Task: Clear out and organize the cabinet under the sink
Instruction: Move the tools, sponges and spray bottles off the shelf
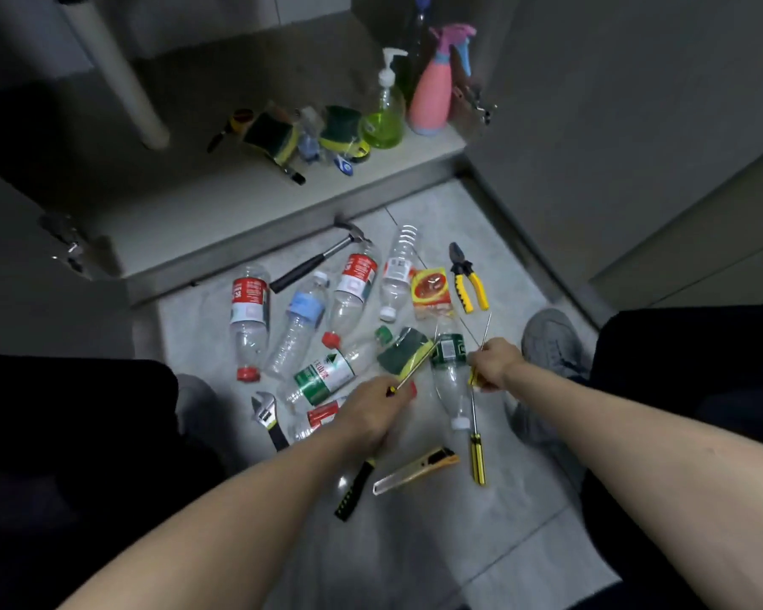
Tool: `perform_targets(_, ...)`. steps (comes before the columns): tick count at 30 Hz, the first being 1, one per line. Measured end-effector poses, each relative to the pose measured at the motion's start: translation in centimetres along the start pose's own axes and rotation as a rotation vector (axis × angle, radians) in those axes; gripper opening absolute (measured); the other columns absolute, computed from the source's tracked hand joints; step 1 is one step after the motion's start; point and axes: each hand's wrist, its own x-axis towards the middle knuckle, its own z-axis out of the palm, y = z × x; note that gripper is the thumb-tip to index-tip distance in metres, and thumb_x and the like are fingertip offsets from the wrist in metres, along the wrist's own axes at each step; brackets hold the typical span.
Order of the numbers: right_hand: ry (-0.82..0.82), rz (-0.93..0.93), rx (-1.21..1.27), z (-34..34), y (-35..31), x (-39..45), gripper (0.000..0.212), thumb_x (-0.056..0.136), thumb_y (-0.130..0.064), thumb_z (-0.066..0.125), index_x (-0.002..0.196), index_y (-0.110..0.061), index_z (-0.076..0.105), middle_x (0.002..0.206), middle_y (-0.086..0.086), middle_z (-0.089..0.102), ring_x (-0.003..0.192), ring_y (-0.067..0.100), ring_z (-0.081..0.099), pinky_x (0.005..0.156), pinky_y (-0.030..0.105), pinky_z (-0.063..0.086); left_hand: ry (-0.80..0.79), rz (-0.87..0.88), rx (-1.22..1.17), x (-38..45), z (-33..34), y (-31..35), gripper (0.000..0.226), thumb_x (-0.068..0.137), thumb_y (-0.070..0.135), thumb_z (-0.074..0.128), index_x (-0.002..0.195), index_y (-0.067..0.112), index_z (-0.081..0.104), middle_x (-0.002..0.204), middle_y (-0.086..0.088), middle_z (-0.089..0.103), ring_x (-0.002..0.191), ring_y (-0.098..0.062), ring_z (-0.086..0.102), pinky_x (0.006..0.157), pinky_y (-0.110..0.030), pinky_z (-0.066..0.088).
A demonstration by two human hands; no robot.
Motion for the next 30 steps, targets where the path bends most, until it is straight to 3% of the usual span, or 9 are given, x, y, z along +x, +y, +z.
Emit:
perform_targets(4, -0.032, 0.116, 0.090, 3.1, 4.5, -3.0, 0.014, 0.095, -0.009, 0.056, 0.096, 0.003, 0.064, 0.097, 0.026, 0.070, 0.085, 0.039, 0.073, 0.077, 0.050, 0.062, -0.080, -0.132, 0.047, -3.1, 4.0, -4.5, 0.033, 0.093, 0.039, 0.054, 0.080, 0.011, 0.066, 0.078, -0.006, 0.069, 0.070, -0.021, 0.062, 0.066, -0.037, 0.054)
perform_targets(6, -0.035, 0.159, 0.082, 5.2, 6.5, -5.0, 0.017, 0.094, -0.009, 0.056, 0.103, 0.002, 0.065, 0.108, 0.027, 0.069, 0.092, 0.039, 0.071, 0.078, 0.043, 0.061, -0.093, -0.223, 0.072, -4.8, 5.2, -6.5, 0.030, 0.091, 0.037, 0.056, 0.087, 0.011, 0.071, 0.085, -0.009, 0.073, 0.072, -0.024, 0.066, 0.058, -0.028, 0.048)
perform_targets(8, -0.077, 0.177, -0.046, 7.3, 7.8, -7.0, 0.026, 0.092, -0.015, 0.055, 0.114, -0.003, 0.063, 0.116, 0.021, 0.067, 0.101, 0.036, 0.068, 0.080, 0.036, 0.056, -0.041, -0.320, 0.111, -6.5, 5.8, -8.8, 0.024, 0.093, 0.034, 0.056, 0.089, 0.016, 0.071, 0.092, -0.007, 0.073, 0.083, -0.025, 0.068, 0.059, -0.025, 0.044)
perform_targets(10, -0.130, 0.153, -0.173, 9.2, 8.5, -8.4, 0.031, 0.092, -0.017, 0.050, 0.121, -0.009, 0.060, 0.119, 0.016, 0.066, 0.105, 0.034, 0.066, 0.078, 0.029, 0.051, 0.041, -0.393, 0.096, -7.7, 6.0, -11.0, 0.020, 0.095, 0.025, 0.055, 0.095, 0.017, 0.072, 0.098, -0.008, 0.073, 0.096, -0.029, 0.067, 0.074, -0.029, 0.049)
perform_targets(14, -0.175, 0.066, -0.300, 12.3, 8.8, -9.7, 0.023, 0.094, -0.019, 0.044, 0.109, -0.014, 0.061, 0.118, 0.013, 0.068, 0.108, 0.033, 0.065, 0.079, 0.028, 0.046, 0.177, -0.543, -0.063, -8.0, 5.3, -13.4, 0.021, 0.095, 0.014, 0.056, 0.101, 0.009, 0.076, 0.106, -0.013, 0.073, 0.105, -0.028, 0.066, 0.083, -0.026, 0.048)
perform_targets(17, -0.194, 0.033, -0.319, 14.6, 9.0, -10.7, 0.025, 0.093, -0.024, 0.049, 0.113, -0.016, 0.061, 0.120, 0.011, 0.066, 0.111, 0.032, 0.063, 0.085, 0.031, 0.048, 0.264, -0.665, -0.207, -7.5, 4.9, -14.6, 0.017, 0.089, 0.009, 0.065, 0.102, 0.003, 0.074, 0.111, -0.017, 0.072, 0.109, -0.030, 0.065, 0.091, -0.028, 0.050)
perform_targets(21, -0.295, -0.026, -0.339, 17.7, 9.1, -11.9, 0.024, 0.091, -0.025, 0.053, 0.110, -0.016, 0.066, 0.118, 0.010, 0.067, 0.111, 0.031, 0.063, 0.090, 0.034, 0.050, 0.275, -0.734, -0.232, -7.1, 5.3, -15.4, 0.022, 0.088, 0.007, 0.069, 0.110, 0.003, 0.071, 0.122, -0.017, 0.067, 0.117, -0.030, 0.061, 0.104, -0.031, 0.045)
perform_targets(26, -0.378, -0.169, -0.461, 20.0, 9.8, -12.9, 0.028, 0.093, -0.028, 0.051, 0.118, -0.017, 0.060, 0.123, 0.009, 0.063, 0.113, 0.030, 0.061, 0.090, 0.037, 0.051, 0.221, -0.763, -0.119, -6.6, 4.7, -16.0, 0.027, 0.085, 0.022, 0.071, 0.111, 0.013, 0.069, 0.116, -0.011, 0.069, 0.113, -0.026, 0.063, 0.097, -0.028, 0.048)
perform_targets(30, -0.293, -0.235, -0.508, 18.9, 10.3, -12.2, 0.026, 0.095, -0.035, 0.048, 0.111, -0.021, 0.064, 0.116, 0.005, 0.066, 0.106, 0.028, 0.063, 0.082, 0.035, 0.051, 0.195, -0.759, 0.037, -6.2, 3.7, -15.2, 0.024, 0.086, 0.033, 0.067, 0.104, 0.017, 0.068, 0.109, -0.009, 0.071, 0.104, -0.027, 0.066, 0.090, -0.032, 0.053)
